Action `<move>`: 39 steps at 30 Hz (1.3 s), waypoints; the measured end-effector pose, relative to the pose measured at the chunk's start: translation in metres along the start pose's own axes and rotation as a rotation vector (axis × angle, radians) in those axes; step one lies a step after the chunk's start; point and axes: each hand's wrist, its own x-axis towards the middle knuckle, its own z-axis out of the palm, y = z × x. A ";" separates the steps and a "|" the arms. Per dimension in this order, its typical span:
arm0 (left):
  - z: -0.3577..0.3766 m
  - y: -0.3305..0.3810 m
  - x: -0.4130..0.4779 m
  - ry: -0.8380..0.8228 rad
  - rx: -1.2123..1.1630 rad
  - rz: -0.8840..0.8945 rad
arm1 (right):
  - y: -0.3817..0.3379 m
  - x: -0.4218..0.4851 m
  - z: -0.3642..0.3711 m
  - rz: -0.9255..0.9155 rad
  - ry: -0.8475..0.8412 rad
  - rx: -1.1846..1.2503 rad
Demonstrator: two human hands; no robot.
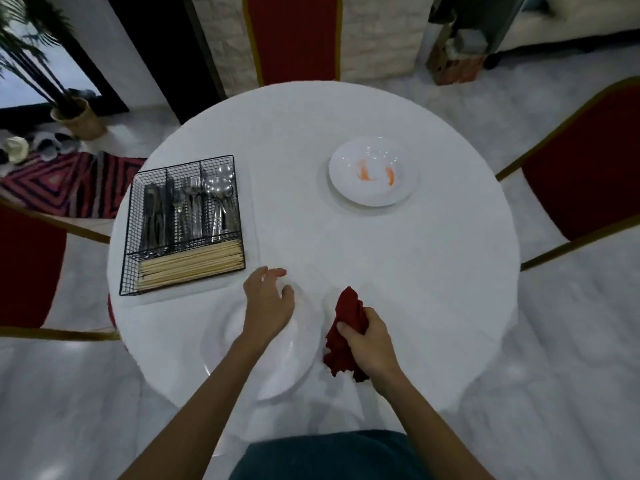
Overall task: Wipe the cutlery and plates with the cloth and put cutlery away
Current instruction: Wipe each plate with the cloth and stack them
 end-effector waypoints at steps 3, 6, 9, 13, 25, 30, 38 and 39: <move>0.016 0.031 0.024 -0.073 -0.024 0.059 | -0.010 0.015 -0.017 0.023 0.048 0.044; 0.028 0.066 0.053 -0.259 -0.044 0.019 | -0.020 0.031 -0.037 0.043 0.071 0.063; 0.045 0.100 0.090 -0.530 -0.097 -0.065 | -0.023 0.048 -0.062 0.082 0.109 0.060; 0.061 0.135 0.149 -0.542 -0.265 -0.226 | -0.024 0.067 -0.087 0.132 0.098 0.039; 0.117 0.156 0.217 -0.222 -0.711 -0.496 | -0.015 0.075 -0.115 0.265 -0.034 -0.123; 0.093 0.136 0.168 -0.204 -0.837 -0.418 | -0.023 0.058 -0.105 0.331 0.040 -0.096; 0.006 0.084 0.056 -0.002 -0.803 -0.492 | -0.095 -0.005 -0.096 0.128 0.095 -0.079; -0.003 0.080 0.042 0.013 -0.832 -0.497 | -0.105 -0.013 -0.093 0.067 0.094 -0.083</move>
